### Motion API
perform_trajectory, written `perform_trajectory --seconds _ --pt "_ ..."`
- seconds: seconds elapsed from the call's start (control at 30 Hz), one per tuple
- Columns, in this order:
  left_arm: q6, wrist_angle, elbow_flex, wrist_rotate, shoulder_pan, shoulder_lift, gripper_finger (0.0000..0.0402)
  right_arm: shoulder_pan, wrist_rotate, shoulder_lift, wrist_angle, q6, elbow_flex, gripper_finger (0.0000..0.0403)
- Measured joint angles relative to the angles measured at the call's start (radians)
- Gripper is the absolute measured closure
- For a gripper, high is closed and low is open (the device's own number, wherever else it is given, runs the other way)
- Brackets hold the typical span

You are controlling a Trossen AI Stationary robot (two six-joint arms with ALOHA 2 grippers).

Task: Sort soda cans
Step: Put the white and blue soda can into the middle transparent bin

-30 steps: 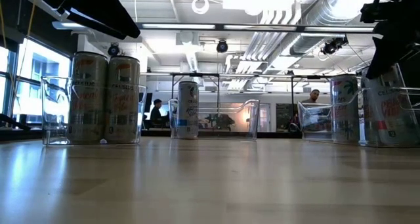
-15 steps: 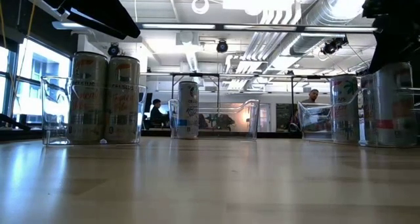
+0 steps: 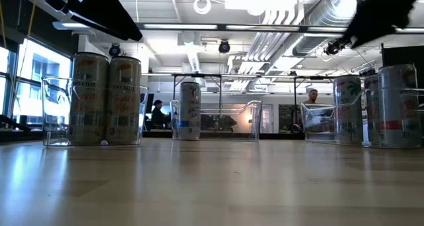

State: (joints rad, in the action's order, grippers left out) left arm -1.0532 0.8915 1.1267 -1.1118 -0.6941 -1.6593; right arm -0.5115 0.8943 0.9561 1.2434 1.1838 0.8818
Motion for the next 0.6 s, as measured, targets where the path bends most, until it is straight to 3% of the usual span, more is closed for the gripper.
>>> perform_trajectory --seconds 0.17,0.3,0.37,0.43,0.53,0.6 --pt "0.178 -0.008 0.041 0.134 0.029 0.035 0.0102 -0.011 0.057 0.070 -0.539 -0.490 0.001 0.0100" --pt "0.340 -0.018 0.092 0.105 0.027 0.056 0.0102 -0.010 -0.007 0.190 -0.883 -0.797 0.002 0.0100" --pt "0.286 0.020 0.123 0.052 0.024 0.081 0.0102 -0.005 -0.041 0.264 -0.978 -0.892 0.002 0.0100" --pt "0.205 0.112 0.159 0.072 0.024 0.114 0.0102 0.007 -0.042 0.335 -1.041 -0.892 0.002 0.0100" --pt "0.040 0.292 0.208 0.181 0.013 0.155 0.0102 0.034 -0.043 0.431 -1.096 -0.871 0.002 0.0100" --pt "-0.054 0.408 0.236 0.307 0.001 0.187 0.0102 0.051 -0.054 0.486 -1.121 -0.877 0.001 0.0100"
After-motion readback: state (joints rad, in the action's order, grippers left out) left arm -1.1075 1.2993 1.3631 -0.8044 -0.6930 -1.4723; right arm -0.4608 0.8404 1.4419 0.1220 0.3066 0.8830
